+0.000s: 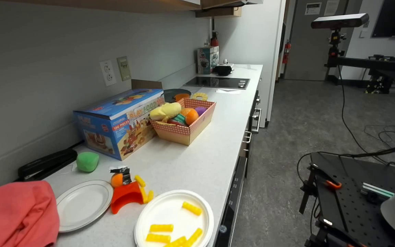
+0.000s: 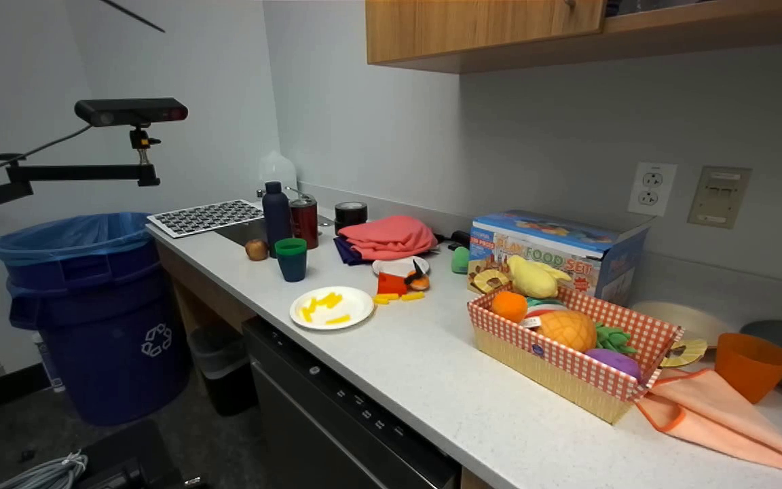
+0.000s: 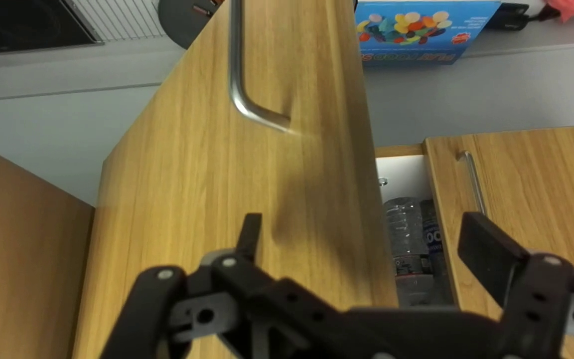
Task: Close the top cabinet drawer door on the right
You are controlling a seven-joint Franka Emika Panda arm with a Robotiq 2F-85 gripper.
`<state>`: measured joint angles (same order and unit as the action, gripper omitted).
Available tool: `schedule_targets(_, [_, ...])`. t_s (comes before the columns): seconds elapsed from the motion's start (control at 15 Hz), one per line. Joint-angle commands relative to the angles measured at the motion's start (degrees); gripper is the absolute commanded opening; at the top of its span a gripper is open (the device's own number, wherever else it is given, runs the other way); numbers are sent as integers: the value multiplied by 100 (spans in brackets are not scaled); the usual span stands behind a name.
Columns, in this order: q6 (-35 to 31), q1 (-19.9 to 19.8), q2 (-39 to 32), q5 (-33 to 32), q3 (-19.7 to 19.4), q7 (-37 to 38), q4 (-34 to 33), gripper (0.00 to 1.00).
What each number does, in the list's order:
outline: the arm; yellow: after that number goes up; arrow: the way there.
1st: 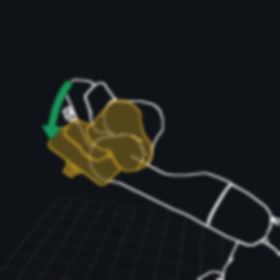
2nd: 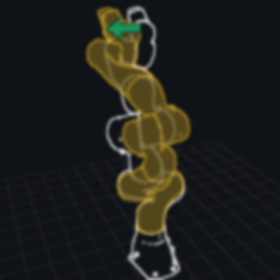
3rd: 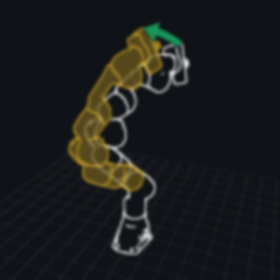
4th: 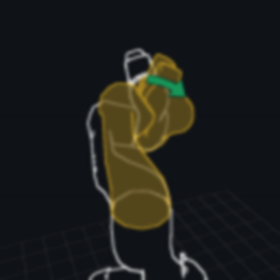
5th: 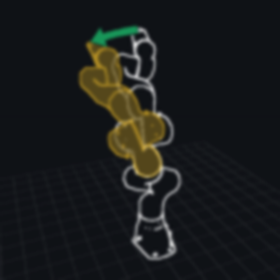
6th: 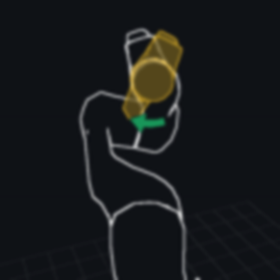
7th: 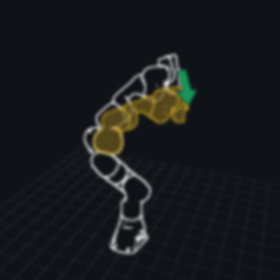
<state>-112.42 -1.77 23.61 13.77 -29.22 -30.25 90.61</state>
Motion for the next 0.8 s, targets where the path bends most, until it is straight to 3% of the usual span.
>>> schedule_targets(0.0, [158, -35, -204, 234, -15, -91, -14, 100])
schedule_targets(0.73, [278, -2, -675, 501, 418, -302, 27, 100])
